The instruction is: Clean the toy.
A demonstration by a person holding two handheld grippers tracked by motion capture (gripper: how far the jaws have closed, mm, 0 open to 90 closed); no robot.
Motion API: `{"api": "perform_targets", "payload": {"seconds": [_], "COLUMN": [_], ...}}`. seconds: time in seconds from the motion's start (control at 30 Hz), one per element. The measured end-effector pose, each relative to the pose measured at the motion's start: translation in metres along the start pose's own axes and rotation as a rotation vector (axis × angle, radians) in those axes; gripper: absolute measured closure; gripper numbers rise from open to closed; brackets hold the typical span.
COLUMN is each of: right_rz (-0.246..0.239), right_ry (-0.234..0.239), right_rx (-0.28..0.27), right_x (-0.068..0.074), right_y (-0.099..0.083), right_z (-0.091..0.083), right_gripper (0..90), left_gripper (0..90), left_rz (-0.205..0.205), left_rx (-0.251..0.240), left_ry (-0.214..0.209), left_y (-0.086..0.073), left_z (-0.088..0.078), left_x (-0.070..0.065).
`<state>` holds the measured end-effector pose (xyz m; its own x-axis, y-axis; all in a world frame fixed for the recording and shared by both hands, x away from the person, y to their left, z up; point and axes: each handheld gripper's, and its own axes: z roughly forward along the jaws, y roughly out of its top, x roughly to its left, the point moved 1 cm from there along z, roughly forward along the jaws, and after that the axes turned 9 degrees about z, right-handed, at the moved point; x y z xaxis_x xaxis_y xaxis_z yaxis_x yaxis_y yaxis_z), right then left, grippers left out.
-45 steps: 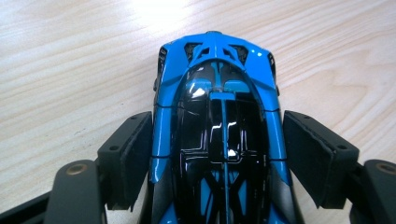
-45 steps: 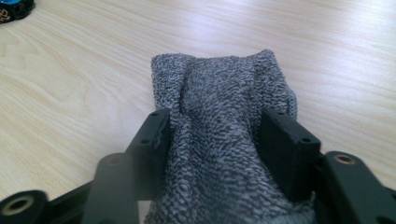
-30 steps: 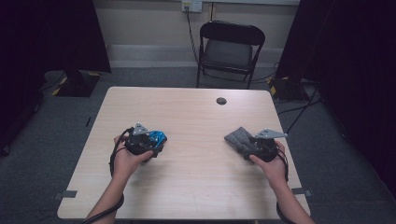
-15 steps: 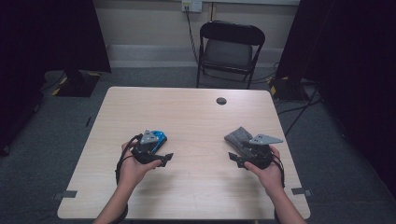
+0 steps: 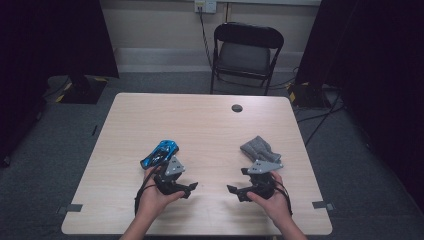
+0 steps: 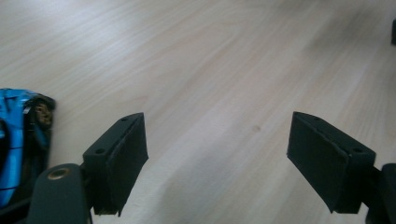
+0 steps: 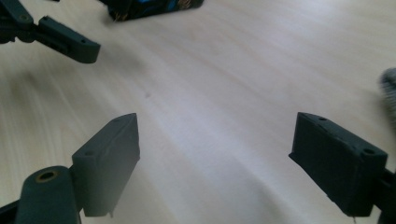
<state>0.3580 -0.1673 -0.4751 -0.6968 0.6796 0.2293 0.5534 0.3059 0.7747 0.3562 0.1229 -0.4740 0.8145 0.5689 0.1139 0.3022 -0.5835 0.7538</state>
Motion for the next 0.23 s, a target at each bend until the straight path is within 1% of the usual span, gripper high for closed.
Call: {"api": "perform_targets", "payload": {"seconds": [0.07,0.13,0.2,0.23], "right_rz": [-0.016,-0.022,-0.023,-0.033], "right_ry": [0.010,0.017,0.023,0.023], "right_rx": [0.021,0.038,0.048,0.058], "right_x": [0.004,0.006,0.007,0.008], "right_y": [-0.006,-0.011,-0.016,-0.018], "right_z": [0.005,0.009,0.012,0.013], "right_gripper": [14.1,14.1,14.2,14.2], "left_gripper": [19.8,19.7,19.4,19.4], "left_rz": [0.010,0.012,0.032,0.040], "left_rx": [0.007,0.015,0.027,0.029], "left_ry": [-0.009,-0.016,-0.022,-0.019], "left_y": [-0.004,-0.008,-0.011,-0.012], "left_z": [0.004,0.006,0.009,0.011], "left_x": [-0.005,-0.009,-0.013,-0.015]}}
